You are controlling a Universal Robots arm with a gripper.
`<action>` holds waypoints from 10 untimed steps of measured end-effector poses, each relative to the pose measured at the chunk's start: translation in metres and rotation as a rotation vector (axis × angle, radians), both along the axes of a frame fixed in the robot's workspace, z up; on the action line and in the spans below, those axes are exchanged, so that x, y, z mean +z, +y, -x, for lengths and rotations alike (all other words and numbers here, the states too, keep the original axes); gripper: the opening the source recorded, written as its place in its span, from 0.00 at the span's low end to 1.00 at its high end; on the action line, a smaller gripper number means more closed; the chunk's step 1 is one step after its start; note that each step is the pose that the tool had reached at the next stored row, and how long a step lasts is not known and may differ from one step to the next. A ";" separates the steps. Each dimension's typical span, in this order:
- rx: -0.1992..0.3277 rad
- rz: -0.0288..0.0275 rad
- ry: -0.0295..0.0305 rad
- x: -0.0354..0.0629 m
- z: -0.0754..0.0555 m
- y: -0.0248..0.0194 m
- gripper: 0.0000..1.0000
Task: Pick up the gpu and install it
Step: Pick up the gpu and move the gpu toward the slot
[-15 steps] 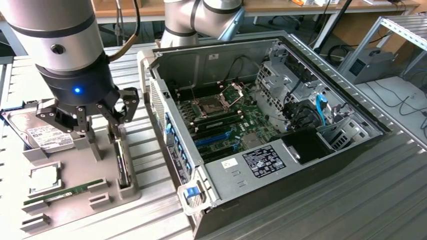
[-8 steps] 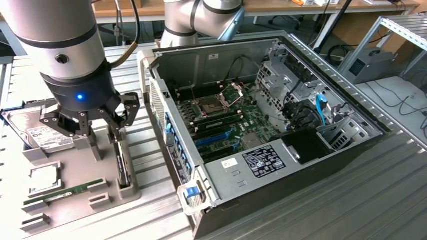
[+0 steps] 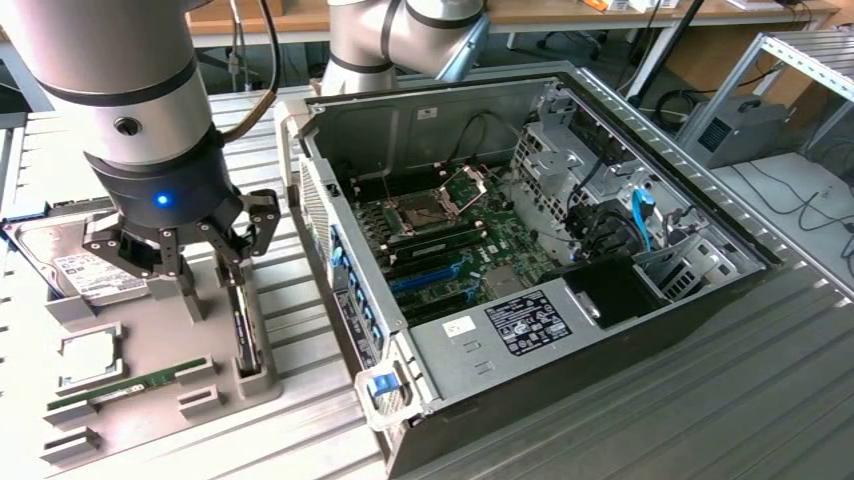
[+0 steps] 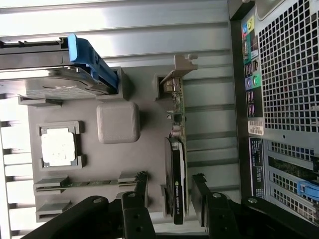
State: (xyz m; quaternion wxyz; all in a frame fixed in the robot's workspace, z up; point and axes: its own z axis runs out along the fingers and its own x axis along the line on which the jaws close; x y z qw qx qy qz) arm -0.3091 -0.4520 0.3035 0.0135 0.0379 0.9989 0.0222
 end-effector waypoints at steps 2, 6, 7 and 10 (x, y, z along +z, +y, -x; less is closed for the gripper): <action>0.000 0.0001 0.0001 -0.0001 0.000 0.0000 0.48; 0.000 0.0000 0.0000 -0.0002 0.000 0.0000 0.48; 0.000 -0.0003 -0.0003 -0.0004 0.000 0.0001 0.48; 0.000 0.0000 0.0000 -0.0002 -0.003 0.0000 0.48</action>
